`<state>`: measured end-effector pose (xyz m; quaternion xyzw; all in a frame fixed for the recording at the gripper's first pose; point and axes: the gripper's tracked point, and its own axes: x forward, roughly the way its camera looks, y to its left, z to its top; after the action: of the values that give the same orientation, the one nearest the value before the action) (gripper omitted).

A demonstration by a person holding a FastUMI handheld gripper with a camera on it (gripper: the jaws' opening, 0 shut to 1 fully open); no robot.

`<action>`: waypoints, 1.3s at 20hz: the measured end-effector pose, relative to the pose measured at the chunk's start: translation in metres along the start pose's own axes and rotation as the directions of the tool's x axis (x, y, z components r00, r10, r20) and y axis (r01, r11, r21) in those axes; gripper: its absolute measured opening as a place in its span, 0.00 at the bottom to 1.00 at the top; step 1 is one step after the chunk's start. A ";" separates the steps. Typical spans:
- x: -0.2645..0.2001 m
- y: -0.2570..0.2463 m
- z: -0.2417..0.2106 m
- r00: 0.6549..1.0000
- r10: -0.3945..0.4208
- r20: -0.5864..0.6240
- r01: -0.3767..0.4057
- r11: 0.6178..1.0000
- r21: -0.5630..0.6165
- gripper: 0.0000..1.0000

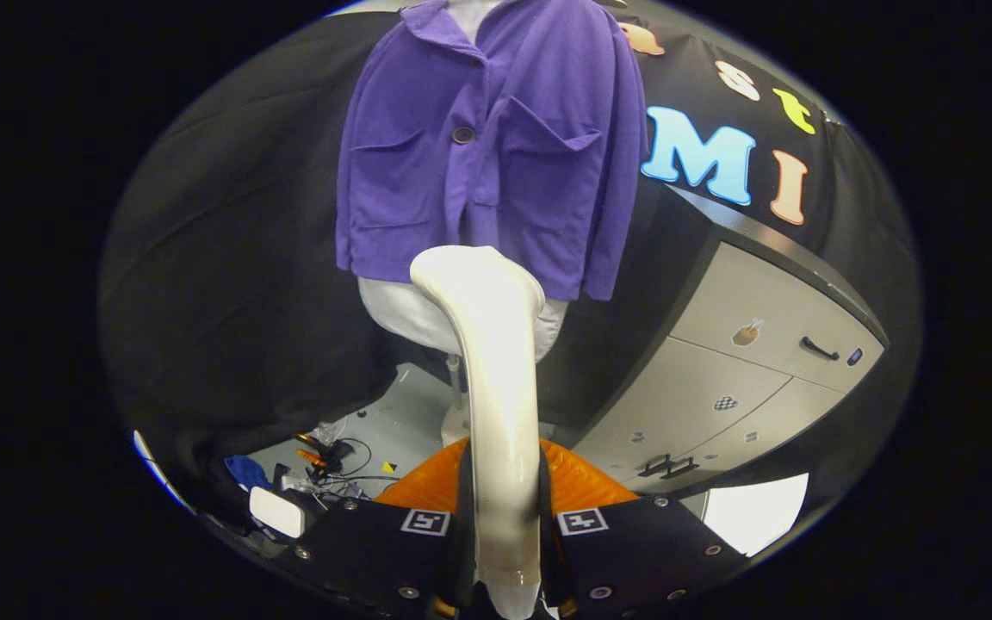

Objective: Iron the clothes twice with a garment steamer, once on the left side and once on the right side.

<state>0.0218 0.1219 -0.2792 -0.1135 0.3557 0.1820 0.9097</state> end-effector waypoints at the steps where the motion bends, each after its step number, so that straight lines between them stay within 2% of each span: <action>1: -0.003 0.009 0.010 1.000 0.021 0.013 -0.021 1.000 -0.007 0.31; 4: -0.021 0.037 0.046 0.993 0.077 0.093 -0.075 0.997 -0.026 0.31; 7: -0.039 0.059 0.103 0.974 0.113 0.197 -0.104 0.993 -0.058 0.31; 14: -0.087 0.094 0.215 0.893 0.155 0.422 -0.114 0.986 -0.120 0.30; 20: -0.124 0.107 0.298 0.803 0.131 0.581 -0.059 0.988 -0.140 0.30; 24: -0.135 0.104 0.352 0.729 0.069 0.681 0.053 0.986 -0.156 0.31; 26: -0.125 0.107 0.366 0.717 0.056 0.695 0.080 0.984 -0.161 0.31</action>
<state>0.1143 0.3111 0.0625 -0.1204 -0.0316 0.2366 0.9636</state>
